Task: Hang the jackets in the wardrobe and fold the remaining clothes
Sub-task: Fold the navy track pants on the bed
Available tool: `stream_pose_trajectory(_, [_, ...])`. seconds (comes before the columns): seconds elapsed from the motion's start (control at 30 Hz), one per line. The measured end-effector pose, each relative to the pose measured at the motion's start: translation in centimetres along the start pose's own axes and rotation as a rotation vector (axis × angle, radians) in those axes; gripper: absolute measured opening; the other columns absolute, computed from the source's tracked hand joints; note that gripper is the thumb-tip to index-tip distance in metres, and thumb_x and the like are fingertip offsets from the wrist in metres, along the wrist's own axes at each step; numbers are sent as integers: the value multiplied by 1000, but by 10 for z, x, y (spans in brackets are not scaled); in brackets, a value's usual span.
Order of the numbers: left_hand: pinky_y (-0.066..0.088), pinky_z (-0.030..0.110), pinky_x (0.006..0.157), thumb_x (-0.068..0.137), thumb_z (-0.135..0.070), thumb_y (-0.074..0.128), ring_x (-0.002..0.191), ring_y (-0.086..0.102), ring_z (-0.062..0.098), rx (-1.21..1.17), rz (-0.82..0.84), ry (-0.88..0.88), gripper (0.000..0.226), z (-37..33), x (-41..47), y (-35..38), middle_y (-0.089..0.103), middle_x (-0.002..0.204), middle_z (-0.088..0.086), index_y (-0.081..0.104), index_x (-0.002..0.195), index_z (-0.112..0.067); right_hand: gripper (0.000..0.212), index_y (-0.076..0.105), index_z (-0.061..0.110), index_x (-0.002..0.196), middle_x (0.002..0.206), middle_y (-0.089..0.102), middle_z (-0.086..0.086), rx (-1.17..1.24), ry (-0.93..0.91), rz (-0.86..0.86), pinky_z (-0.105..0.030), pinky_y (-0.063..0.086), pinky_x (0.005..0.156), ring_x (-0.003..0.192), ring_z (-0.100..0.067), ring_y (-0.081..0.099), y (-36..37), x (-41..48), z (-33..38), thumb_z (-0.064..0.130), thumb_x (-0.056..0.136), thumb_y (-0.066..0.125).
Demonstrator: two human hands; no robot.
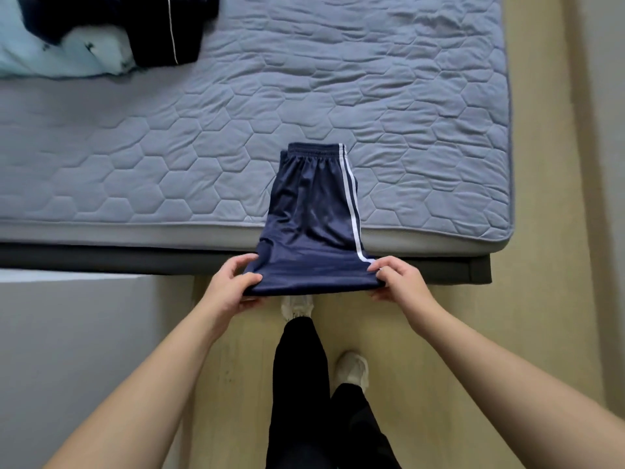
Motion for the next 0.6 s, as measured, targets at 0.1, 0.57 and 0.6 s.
stream_pose_trajectory(0.1, [50, 26, 50, 94, -11, 48, 50, 63, 17, -42, -19, -17, 15, -50, 34, 8, 67, 79, 8, 61, 90, -17, 19, 58, 13, 82, 63, 67, -2, -2, -51, 29, -13, 46, 53, 53, -9, 65, 2, 33, 53, 13, 97, 45])
stream_pose_trajectory(0.57, [47, 29, 68, 98, -17, 41, 79, 61, 13, -28, -94, 262, 10, -143, 269, 76, 69, 106, 7, 47, 97, -26, 47, 38, 31, 119, 118, 65, 13, -302, -312, -143, -18, 41, 88, 84, 13, 54, 52, 280, 101, 18, 82, 65])
stream_pose_trajectory(0.6, [47, 32, 73, 94, -16, 46, 78, 60, 12, 57, -134, 329, 14, -138, 274, 77, 69, 103, 2, 47, 105, -26, 55, 36, 32, 126, 120, 62, 14, -319, -325, -157, -10, 37, 86, 86, 14, 52, 57, 281, 97, 16, 82, 65])
Point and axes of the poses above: each hand's wrist, its own x-axis towards the middle knuckle, its own y-axis out of the palm, z = x × y, the point moved 5 cm from there along x, towards the middle knuckle
